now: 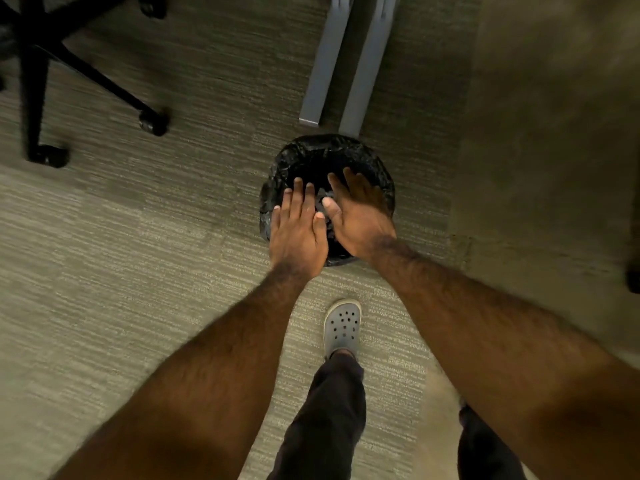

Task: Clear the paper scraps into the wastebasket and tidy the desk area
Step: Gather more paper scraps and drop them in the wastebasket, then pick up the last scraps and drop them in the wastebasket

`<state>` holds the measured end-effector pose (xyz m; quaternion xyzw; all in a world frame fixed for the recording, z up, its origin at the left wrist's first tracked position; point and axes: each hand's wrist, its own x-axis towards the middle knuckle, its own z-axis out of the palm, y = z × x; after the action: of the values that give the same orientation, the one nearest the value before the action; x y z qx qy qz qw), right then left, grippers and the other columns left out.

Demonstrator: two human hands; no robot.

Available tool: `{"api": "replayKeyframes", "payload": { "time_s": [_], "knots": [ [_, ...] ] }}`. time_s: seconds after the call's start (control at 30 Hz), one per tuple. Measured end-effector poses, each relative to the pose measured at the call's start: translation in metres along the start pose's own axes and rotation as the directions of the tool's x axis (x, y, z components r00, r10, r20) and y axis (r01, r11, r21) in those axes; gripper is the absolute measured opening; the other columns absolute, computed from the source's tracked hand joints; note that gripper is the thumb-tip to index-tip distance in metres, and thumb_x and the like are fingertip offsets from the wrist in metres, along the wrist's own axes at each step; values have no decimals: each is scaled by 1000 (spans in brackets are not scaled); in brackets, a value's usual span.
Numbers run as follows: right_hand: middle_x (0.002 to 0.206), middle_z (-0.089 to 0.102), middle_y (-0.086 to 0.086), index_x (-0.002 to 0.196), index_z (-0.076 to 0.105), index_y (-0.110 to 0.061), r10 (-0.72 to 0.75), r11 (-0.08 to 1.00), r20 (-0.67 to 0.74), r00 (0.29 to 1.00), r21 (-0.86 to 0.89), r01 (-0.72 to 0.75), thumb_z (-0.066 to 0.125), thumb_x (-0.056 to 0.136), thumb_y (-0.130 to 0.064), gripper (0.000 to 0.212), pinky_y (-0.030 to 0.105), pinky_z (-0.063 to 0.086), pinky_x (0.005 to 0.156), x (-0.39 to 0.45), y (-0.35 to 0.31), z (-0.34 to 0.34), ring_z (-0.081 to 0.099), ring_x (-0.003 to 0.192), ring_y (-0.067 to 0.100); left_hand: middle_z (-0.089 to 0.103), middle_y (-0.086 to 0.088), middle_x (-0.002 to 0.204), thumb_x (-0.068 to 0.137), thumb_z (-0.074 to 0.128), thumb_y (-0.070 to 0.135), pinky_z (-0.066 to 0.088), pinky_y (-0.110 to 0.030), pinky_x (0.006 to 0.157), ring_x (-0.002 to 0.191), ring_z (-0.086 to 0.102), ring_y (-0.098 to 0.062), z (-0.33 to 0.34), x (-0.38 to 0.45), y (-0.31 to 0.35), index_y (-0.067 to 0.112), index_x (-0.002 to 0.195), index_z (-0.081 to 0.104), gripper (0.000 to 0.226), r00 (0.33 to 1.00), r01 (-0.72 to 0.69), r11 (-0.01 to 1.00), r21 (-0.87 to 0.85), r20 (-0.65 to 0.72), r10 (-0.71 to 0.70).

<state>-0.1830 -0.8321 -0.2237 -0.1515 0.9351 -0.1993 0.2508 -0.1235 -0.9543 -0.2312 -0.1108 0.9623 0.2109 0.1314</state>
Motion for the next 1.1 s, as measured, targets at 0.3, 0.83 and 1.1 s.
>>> {"api": "replayKeyframes", "payload": {
  "time_s": [0.3,0.83,1.1],
  "knots": [
    [159,21,9,151,22,-23,-5,1000,-46,999,-17,5,7,93,-61,71,48,15,117,-28,2,-10,18,146,28,1,-2,162,95,7,41,1,-41,120,148,-2,-17,-10,-13,14,18,153,8,62,999,-32,997,65,17,30],
    [159,23,2,150,29,-21,282,943,-203,938,236,-232,-6,83,-71,90,37,3,119,-196,31,-127,13,147,17,16,-5,160,94,6,42,2,-39,120,148,5,-18,-81,-101,169,12,149,30,67,948,-304,950,71,123,294],
    [159,22,1,150,27,-22,495,857,-341,799,341,-386,-2,87,-70,85,34,2,118,-300,85,-217,12,147,15,12,-3,161,94,7,41,-3,-38,120,148,1,-16,-110,-132,314,14,150,28,65,803,-583,810,55,189,565]
  ]
}}
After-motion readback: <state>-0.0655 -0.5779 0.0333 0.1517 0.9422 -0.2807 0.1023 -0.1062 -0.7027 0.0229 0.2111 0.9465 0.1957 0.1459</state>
